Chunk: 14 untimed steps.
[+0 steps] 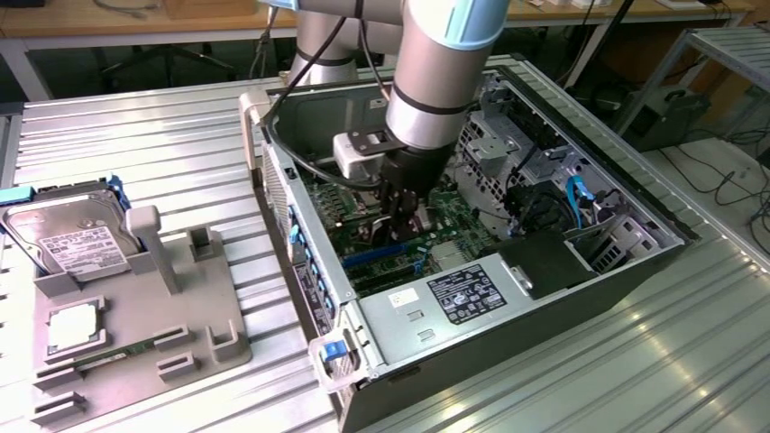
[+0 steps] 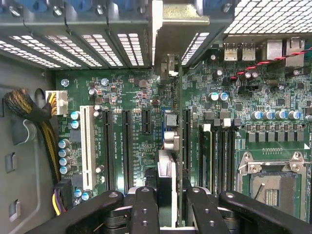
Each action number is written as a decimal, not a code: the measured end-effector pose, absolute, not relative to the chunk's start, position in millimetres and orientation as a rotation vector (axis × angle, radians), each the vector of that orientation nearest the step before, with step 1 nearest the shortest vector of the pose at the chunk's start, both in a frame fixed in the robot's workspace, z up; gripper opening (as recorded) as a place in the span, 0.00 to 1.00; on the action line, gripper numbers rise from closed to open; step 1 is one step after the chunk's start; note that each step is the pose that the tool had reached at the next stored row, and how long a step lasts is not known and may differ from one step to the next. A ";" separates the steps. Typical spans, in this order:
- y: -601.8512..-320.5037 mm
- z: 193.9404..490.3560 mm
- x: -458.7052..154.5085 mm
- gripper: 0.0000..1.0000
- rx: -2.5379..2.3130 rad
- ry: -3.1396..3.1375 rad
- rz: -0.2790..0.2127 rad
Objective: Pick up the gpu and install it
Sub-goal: 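Insert the gpu into the slot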
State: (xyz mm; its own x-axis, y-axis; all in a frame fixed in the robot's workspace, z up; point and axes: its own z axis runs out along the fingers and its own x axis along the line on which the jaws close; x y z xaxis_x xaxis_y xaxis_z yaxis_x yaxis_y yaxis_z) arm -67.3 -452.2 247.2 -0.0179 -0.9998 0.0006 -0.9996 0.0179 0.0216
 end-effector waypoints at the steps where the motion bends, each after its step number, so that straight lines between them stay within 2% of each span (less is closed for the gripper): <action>1: -452.2 246.7 -67.8 0.27 2.190 -2.230 -0.024; 14: -453.1 243.2 -75.3 0.27 2.190 -2.230 -0.024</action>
State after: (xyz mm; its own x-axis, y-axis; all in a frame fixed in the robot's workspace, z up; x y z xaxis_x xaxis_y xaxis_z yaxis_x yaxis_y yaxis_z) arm -75.3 -453.1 243.2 -0.0178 -0.9998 0.0008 -0.9996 0.0178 0.0221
